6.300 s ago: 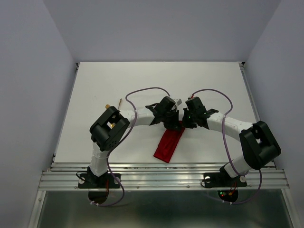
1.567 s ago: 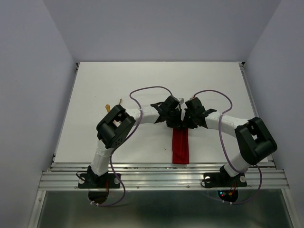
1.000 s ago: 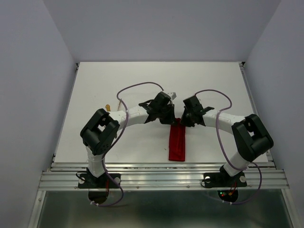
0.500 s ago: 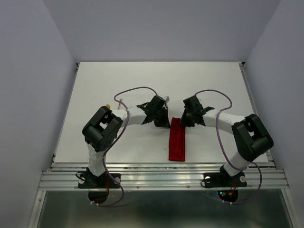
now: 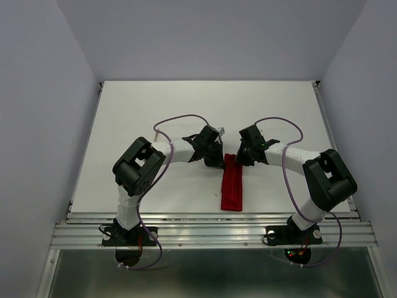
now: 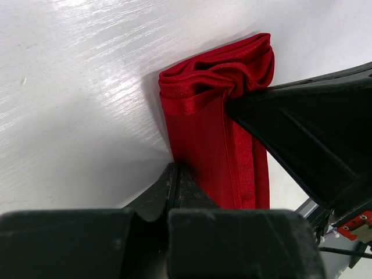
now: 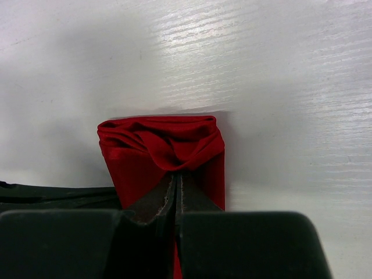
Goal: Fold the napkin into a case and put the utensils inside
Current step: Stuff the top corner of the smaller-rectangle-folded napkin into the folded napkin.
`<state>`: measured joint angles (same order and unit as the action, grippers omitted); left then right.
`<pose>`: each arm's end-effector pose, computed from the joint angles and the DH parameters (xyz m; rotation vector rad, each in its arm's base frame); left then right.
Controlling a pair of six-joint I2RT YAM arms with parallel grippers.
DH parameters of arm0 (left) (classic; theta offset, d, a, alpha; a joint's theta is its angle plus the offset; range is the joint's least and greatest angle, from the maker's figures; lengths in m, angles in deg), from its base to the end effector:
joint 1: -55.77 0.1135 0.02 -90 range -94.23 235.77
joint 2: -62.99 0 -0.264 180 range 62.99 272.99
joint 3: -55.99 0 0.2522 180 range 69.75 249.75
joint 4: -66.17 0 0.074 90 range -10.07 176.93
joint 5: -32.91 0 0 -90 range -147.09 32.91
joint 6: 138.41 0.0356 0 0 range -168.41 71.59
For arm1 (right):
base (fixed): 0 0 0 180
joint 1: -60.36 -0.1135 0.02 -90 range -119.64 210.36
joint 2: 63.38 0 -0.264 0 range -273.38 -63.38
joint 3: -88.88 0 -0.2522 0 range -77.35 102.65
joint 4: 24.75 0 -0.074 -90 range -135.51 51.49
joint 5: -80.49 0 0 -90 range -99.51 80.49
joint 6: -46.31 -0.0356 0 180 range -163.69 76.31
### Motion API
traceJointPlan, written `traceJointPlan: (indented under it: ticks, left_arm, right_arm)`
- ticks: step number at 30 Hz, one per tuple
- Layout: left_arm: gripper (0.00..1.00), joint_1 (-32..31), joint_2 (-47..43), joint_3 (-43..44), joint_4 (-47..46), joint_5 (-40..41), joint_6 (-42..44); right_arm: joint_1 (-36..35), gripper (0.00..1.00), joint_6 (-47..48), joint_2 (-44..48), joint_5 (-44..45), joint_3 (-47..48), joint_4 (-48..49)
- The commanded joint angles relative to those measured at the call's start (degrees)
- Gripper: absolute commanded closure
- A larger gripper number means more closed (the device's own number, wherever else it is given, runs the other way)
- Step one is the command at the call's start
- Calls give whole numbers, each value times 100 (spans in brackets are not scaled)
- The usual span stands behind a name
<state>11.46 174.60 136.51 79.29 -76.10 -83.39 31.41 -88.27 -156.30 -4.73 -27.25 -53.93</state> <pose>0.2855 -0.2950 0.1536 0.3859 2.5189 -1.0127 0.2741 0.1482 0.1616 0.3879 2.5972 0.3595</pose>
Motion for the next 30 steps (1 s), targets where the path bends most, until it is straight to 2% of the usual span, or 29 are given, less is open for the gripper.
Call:
traceJointPlan:
  ticks: [1, 13, 20, 30]
  left_arm:
    - [100, -86, -8, 241, -85, -121, 27]
    - [100, -121, 133, 469, 205, 90, -17]
    - [100, -113, -122, 487, 275, 239, 18]
    - [100, -113, -272, 469, 170, 37, 18]
  right_arm:
    - [-58, 99, 63, 29, 85, 43, -471]
    - [-58, 99, 169, 380, 23, 228, -620]
    - [-58, 99, 134, 337, 67, 210, -638]
    - [-58, 99, 142, 310, 85, 228, -646]
